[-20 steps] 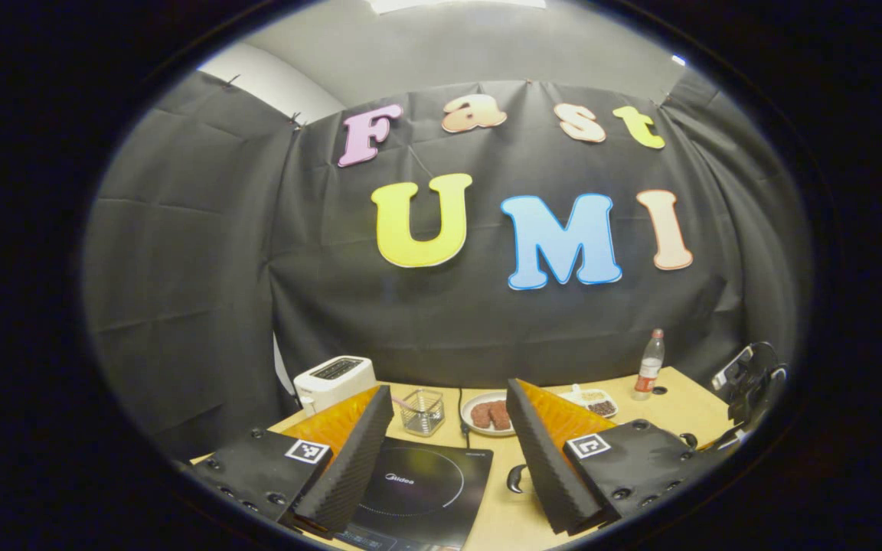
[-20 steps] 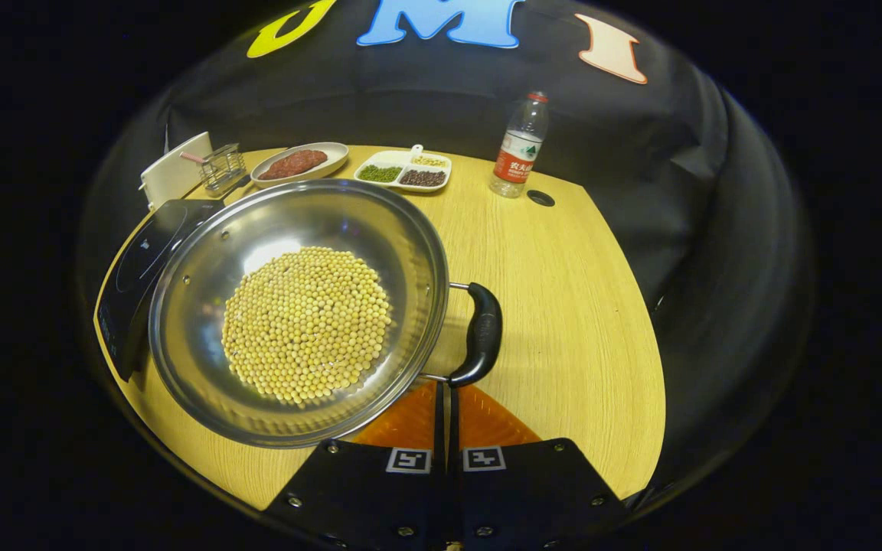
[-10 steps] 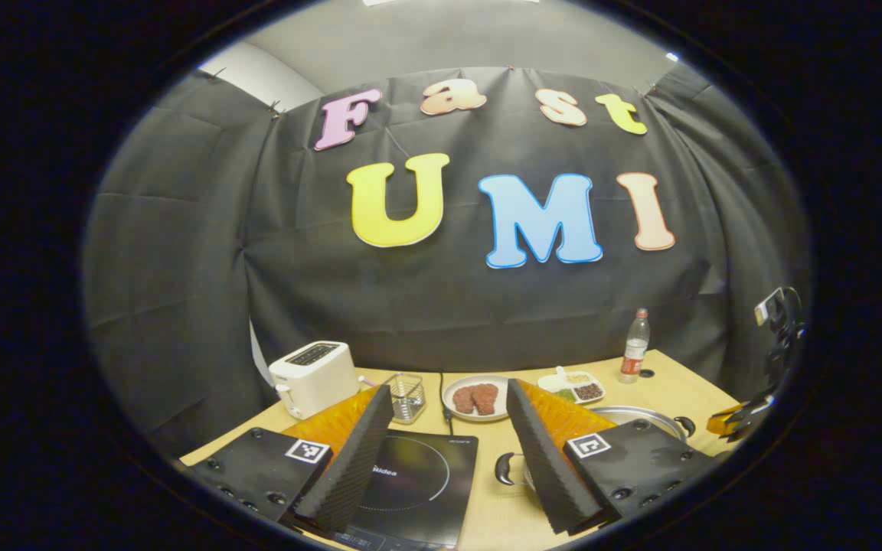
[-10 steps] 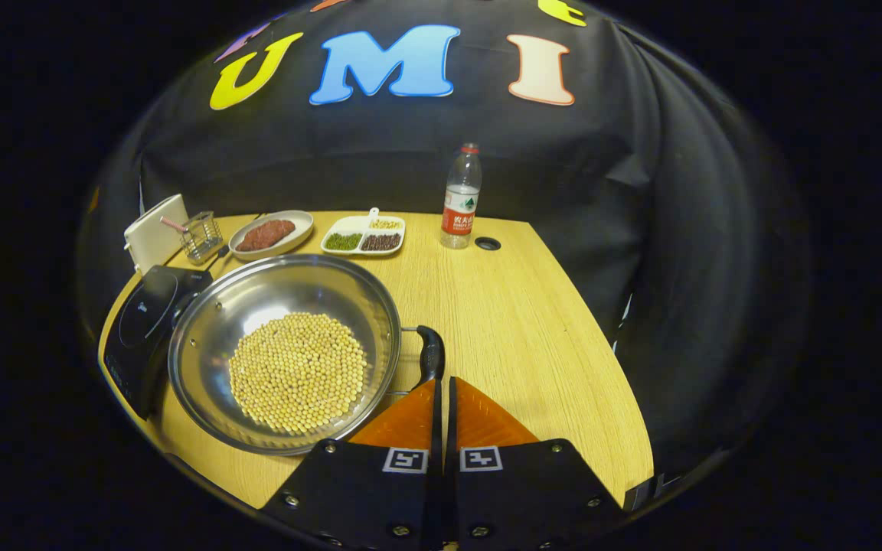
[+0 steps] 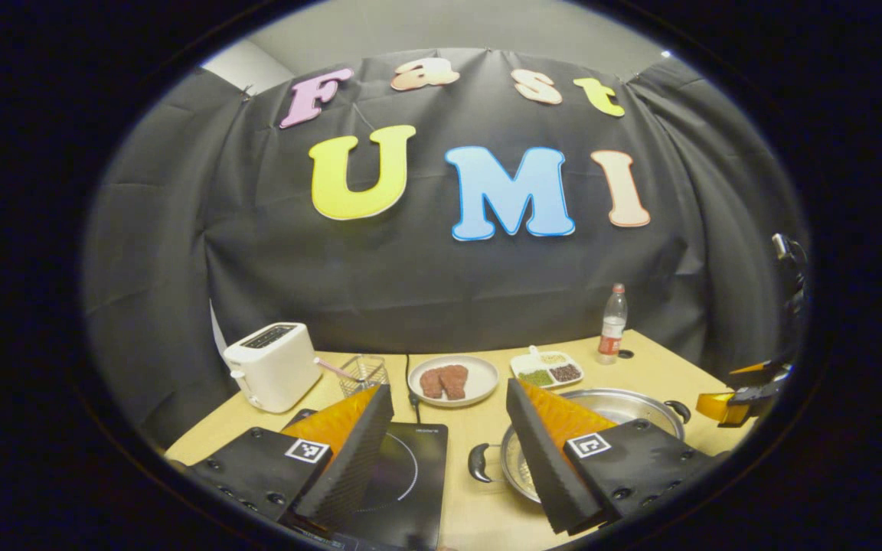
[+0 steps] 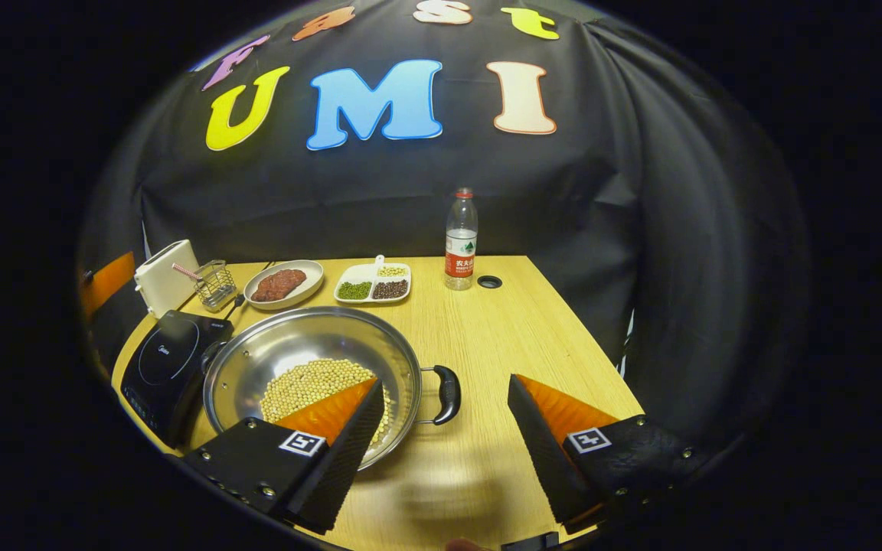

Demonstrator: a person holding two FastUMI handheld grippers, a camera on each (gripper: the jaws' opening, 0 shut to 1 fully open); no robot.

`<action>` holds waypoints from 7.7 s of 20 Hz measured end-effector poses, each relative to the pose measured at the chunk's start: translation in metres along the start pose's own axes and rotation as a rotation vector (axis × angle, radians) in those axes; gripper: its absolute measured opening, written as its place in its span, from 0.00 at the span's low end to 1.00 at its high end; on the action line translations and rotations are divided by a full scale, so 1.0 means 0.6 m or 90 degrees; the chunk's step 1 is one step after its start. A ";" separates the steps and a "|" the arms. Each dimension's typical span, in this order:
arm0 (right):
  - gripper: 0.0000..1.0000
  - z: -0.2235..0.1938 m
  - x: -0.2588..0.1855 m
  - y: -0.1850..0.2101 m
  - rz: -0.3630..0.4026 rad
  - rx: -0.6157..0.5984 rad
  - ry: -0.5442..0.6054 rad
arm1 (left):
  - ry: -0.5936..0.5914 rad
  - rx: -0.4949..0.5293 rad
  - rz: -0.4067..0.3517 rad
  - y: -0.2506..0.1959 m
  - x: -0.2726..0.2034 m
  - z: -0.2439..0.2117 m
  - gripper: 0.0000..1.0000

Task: First push the handle of the pot to place it horizontally, then grasp the pot with both hands and set it on the induction cooktop.

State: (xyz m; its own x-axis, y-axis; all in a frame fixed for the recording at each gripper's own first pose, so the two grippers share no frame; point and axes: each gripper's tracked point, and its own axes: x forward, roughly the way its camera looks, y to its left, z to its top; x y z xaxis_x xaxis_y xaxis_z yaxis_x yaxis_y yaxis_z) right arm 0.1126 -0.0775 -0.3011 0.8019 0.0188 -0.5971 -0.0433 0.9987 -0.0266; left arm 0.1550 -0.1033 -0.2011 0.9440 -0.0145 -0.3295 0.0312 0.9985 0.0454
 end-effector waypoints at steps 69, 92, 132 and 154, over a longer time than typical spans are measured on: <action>0.53 -0.044 0.047 0.038 0.016 -0.002 0.098 | 0.216 -0.004 -0.023 -0.054 0.069 -0.201 0.67; 0.53 -0.041 -0.034 0.286 -0.039 0.048 0.080 | 0.194 0.014 -0.085 0.223 0.070 -0.193 0.68; 0.98 0.038 0.007 0.479 0.089 -0.018 -0.038 | 0.079 0.027 0.111 0.484 0.051 -0.135 0.98; 0.98 0.136 -0.288 0.150 0.040 -0.017 -0.240 | -0.131 -0.017 0.071 0.176 -0.253 0.119 1.00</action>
State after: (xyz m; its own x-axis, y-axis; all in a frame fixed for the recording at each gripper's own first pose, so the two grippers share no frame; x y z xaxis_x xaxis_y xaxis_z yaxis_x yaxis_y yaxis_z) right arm 0.0187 0.0133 -0.1345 0.9600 0.1010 -0.2612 -0.1109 0.9936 -0.0232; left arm 0.0384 0.0007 -0.0789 0.9882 0.0888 -0.1251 -0.0838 0.9955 0.0448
